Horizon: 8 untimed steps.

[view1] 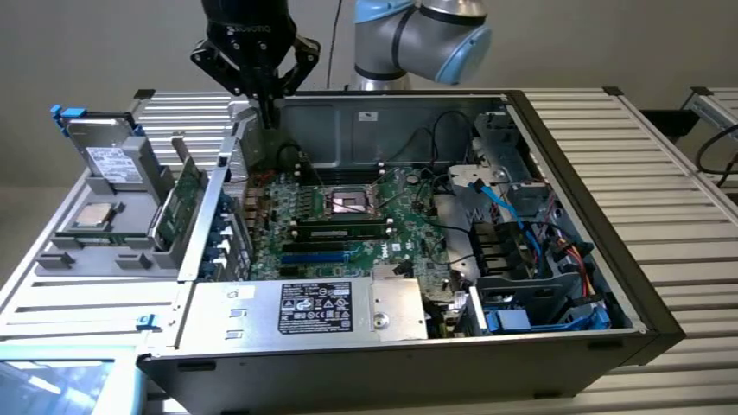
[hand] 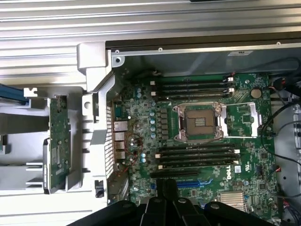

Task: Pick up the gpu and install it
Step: 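Reach for the gpu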

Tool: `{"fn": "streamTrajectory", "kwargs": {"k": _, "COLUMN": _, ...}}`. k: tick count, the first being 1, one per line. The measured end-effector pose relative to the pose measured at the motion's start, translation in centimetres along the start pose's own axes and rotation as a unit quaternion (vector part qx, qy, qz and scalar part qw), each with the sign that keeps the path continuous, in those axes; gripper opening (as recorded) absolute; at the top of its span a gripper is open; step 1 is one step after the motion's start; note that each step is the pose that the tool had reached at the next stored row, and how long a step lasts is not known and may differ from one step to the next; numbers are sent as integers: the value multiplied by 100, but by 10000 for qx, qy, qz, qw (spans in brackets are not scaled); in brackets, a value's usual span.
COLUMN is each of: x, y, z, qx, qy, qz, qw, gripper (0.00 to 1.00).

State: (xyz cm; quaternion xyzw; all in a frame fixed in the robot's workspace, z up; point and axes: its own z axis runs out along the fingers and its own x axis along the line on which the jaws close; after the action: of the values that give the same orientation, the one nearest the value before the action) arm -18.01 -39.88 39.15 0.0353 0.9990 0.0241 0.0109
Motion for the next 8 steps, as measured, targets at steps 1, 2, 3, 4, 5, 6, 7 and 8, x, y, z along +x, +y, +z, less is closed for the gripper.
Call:
{"fn": "streamTrajectory", "kwargs": {"k": 1, "x": 49, "y": -3, "z": 0, "qx": -1, "qy": 0, "qz": 0, "qw": 10000, "gripper": 12}}
{"fn": "streamTrajectory", "kwargs": {"k": 2, "x": 94, "y": -6, "z": 0, "qx": -3, "qy": 0, "qz": 1, "qw": 10000, "gripper": 12}}
{"fn": "streamTrajectory", "kwargs": {"k": 3, "x": 139, "y": -10, "z": -1, "qx": -6, "qy": 0, "qz": 0, "qw": 10000, "gripper": 12}}
{"fn": "streamTrajectory", "kwargs": {"k": 4, "x": 185, "y": -13, "z": -2, "qx": -9, "qy": 1, "qz": 0, "qw": 10000, "gripper": 12}}
{"fn": "streamTrajectory", "kwargs": {"k": 5, "x": 230, "y": -16, "z": -2, "qx": -13, "qy": 1, "qz": 1, "qw": 10000, "gripper": 12}}
{"fn": "streamTrajectory", "kwargs": {"k": 6, "x": 275, "y": -19, "z": -3, "qx": -17, "qy": 1, "qz": 1, "qw": 10000, "gripper": 12}}
{"fn": "streamTrajectory", "kwargs": {"k": 7, "x": 319, "y": -23, "z": -3, "qx": -22, "qy": 2, "qz": 1, "qw": 10000, "gripper": 12}}
{"fn": "streamTrajectory", "kwargs": {"k": 8, "x": 364, "y": -26, "z": -4, "qx": -26, "qy": 2, "qz": 1, "qw": 10000, "gripper": 12}}
